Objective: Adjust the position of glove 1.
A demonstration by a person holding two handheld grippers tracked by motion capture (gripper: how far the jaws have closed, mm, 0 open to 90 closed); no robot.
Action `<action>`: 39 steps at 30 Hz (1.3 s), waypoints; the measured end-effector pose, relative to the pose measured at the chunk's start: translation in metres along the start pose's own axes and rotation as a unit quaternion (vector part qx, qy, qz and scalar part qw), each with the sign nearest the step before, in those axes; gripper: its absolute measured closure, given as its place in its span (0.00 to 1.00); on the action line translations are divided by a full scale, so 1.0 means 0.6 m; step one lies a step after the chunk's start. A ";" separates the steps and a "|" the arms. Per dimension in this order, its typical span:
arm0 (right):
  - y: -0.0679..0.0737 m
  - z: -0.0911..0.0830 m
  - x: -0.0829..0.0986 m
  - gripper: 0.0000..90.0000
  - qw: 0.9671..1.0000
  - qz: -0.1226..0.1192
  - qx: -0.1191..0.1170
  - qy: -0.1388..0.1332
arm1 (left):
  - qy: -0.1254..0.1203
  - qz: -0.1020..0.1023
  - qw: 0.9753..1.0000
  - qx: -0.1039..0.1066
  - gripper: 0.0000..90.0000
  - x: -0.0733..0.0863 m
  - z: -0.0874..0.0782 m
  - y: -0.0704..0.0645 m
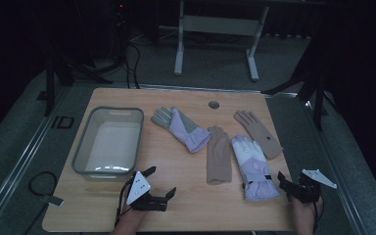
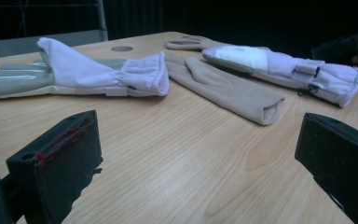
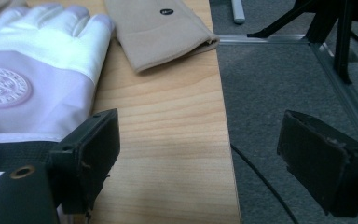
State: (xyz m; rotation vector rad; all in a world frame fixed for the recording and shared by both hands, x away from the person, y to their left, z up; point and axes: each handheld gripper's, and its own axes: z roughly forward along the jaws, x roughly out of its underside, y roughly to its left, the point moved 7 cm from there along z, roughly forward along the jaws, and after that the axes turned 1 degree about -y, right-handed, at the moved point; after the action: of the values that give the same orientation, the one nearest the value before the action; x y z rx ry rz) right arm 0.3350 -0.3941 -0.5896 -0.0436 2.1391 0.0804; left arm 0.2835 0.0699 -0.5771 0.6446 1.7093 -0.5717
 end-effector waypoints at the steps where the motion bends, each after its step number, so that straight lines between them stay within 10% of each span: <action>1: -0.001 -0.002 -0.001 0.14 1.000 0.003 -0.001 0.002 | -0.001 -0.003 1.000 0.001 0.00 0.000 0.000 0.000; 10: 0.002 -0.006 -0.025 0.13 0.999 -0.004 -0.024 0.038 | -0.007 -0.009 1.000 0.007 0.00 -0.001 -0.002 0.002; 12: 0.013 -0.008 -0.042 0.15 0.996 0.009 -0.071 0.053 | -0.007 -0.009 1.000 0.007 0.00 -0.001 -0.002 0.002; 19: 0.033 -0.011 -0.089 0.15 0.994 0.015 -0.101 0.044 | -0.007 -0.011 1.000 0.007 0.00 -0.001 -0.002 0.003; 31: 0.126 -0.003 -0.167 0.12 0.984 -0.086 -0.148 0.042 | -0.007 -0.014 1.000 0.011 0.00 -0.001 -0.002 0.002; 39: 0.177 0.008 -0.208 0.15 0.978 -0.108 -0.176 0.040 | -0.007 -0.013 1.000 0.013 0.00 -0.001 -0.002 0.002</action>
State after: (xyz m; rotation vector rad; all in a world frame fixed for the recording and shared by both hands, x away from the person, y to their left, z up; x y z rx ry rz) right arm 0.3998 -0.2878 -0.4829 -0.4931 2.1623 0.3330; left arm 0.2833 0.0713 -0.5765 0.6367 1.7010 -0.6164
